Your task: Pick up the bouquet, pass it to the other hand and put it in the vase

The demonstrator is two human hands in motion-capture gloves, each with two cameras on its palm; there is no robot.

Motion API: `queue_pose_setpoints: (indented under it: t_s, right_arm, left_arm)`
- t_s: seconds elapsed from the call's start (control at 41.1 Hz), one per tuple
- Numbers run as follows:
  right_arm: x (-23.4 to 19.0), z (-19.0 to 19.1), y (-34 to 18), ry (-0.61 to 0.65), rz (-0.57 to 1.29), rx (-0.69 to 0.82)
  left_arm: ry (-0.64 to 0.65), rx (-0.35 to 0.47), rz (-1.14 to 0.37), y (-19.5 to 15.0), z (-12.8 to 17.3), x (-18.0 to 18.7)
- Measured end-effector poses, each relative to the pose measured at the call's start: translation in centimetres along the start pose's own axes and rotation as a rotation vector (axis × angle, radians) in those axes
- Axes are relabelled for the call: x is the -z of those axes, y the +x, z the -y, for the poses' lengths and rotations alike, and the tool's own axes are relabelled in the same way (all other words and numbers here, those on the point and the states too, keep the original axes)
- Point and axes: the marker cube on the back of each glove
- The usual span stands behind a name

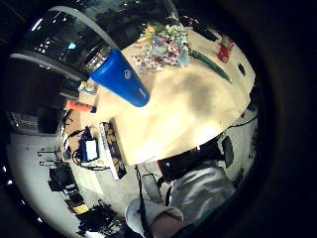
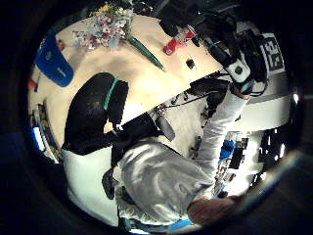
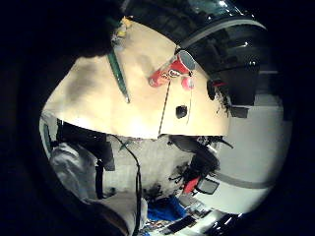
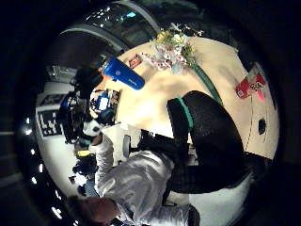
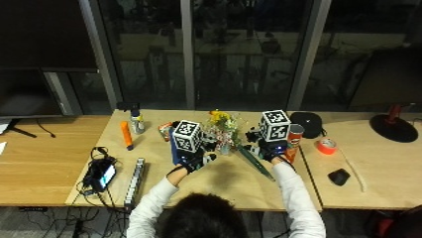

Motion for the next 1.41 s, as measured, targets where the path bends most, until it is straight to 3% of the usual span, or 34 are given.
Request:
queue_pose_setpoints:
  t_s: [0.365, 0.779, 0.925, 1.192, 1.411]
  right_arm:
    - [-1.5, 3.6, 3.0, -0.1, 0.004, -0.203]
    - [-11.5, 9.0, 8.3, -0.18, 0.168, -0.365]
    - [-13.1, 8.0, 7.8, -0.134, 0.135, -0.402]
    - [-18.3, 8.4, 8.1, -0.273, 0.178, -0.437]
    - [-19.3, 8.4, 7.9, -0.317, 0.209, -0.416]
  left_arm:
    - [-0.068, 0.009, 0.006, -0.9, -2.5, -1.0]
    - [-0.122, 0.027, -0.013, -3.3, -3.3, -2.0]
    - [-0.127, 0.046, -0.005, -3.9, -3.7, -2.4]
    - [-0.159, 0.08, 0.013, -4.4, -4.1, -2.6]
    - [-0.17, 0.093, 0.016, -4.6, -4.6, -2.5]
